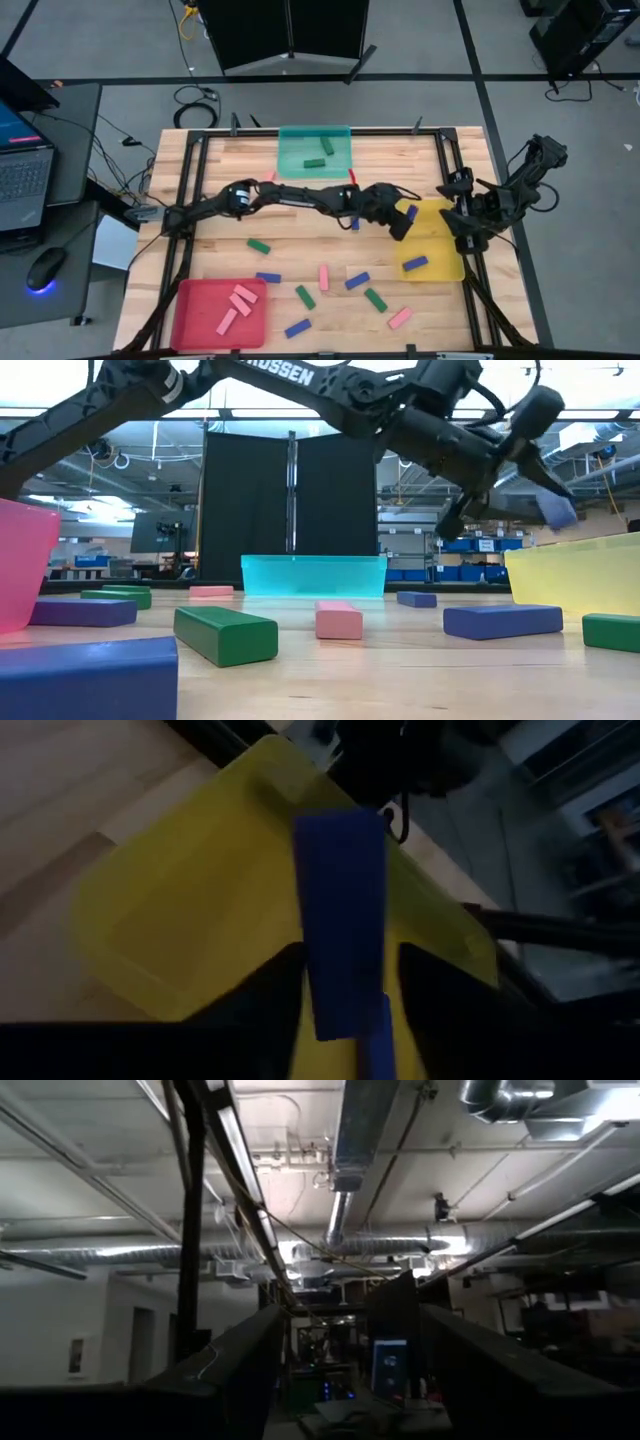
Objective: Sort blocks
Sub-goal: Put the blue block into the yellow bin
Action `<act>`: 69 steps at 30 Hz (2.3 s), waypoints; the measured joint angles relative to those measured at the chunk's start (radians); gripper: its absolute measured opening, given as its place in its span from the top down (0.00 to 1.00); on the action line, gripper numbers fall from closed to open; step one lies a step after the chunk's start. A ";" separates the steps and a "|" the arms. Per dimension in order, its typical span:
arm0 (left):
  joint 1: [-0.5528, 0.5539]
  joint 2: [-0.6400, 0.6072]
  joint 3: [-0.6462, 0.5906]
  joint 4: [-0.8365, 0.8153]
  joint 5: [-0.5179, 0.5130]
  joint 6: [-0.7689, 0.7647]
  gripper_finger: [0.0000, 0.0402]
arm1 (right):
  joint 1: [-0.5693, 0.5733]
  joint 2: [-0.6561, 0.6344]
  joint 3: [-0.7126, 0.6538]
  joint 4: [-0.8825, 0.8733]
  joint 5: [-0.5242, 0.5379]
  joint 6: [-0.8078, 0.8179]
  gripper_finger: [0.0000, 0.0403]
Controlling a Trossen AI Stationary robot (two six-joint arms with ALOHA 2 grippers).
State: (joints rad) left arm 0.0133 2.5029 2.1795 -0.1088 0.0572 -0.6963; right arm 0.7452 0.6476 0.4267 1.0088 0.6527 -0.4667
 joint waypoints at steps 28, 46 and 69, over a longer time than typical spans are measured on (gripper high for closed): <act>-0.066 -0.326 0.019 -0.826 -0.701 0.205 0.40 | -0.056 0.157 0.002 -0.040 0.095 0.105 0.38; -0.249 -0.854 -0.440 -1.357 -1.085 -0.329 0.55 | -0.283 0.486 0.195 -0.377 -0.032 0.458 0.38; -0.025 -1.306 -1.271 -0.107 -0.512 0.333 0.78 | -0.263 1.047 0.733 -1.535 -0.456 0.755 0.38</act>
State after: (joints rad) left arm -0.0120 1.1965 0.9083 -0.2155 -0.4549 -0.3632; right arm 0.4819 1.6946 1.1593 -0.5262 0.1963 0.2883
